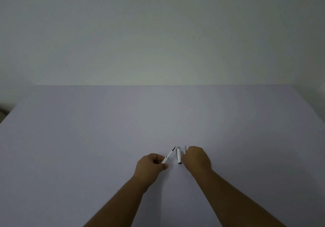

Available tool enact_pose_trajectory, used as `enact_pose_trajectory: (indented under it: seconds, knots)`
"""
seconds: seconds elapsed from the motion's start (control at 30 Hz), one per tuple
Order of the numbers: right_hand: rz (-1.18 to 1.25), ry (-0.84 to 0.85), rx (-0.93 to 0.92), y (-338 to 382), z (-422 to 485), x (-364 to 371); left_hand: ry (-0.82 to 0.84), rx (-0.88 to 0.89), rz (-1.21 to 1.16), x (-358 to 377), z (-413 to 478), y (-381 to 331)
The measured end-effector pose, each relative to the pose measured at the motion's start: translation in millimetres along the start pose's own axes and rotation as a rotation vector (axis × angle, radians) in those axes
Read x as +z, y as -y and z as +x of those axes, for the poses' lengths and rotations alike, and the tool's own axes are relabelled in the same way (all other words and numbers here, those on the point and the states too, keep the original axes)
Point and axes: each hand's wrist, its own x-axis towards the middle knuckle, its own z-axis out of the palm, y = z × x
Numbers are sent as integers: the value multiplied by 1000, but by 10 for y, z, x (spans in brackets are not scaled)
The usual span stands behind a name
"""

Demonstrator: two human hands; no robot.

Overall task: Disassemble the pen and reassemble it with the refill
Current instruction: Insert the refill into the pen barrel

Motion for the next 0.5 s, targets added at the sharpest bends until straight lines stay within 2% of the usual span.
enact_pose_trajectory:
  seconds: [0.17, 0.27, 0.5]
  knots:
    - [101, -14, 42, 13, -46, -17, -1, 8, 18, -1, -2, -8]
    - [258, -72, 26, 18, -59, -89, 4, 18, 35, -4, -10, -8]
    - [948, -2, 23, 106, -122, -358, 5, 30, 39, -17, -39, -67]
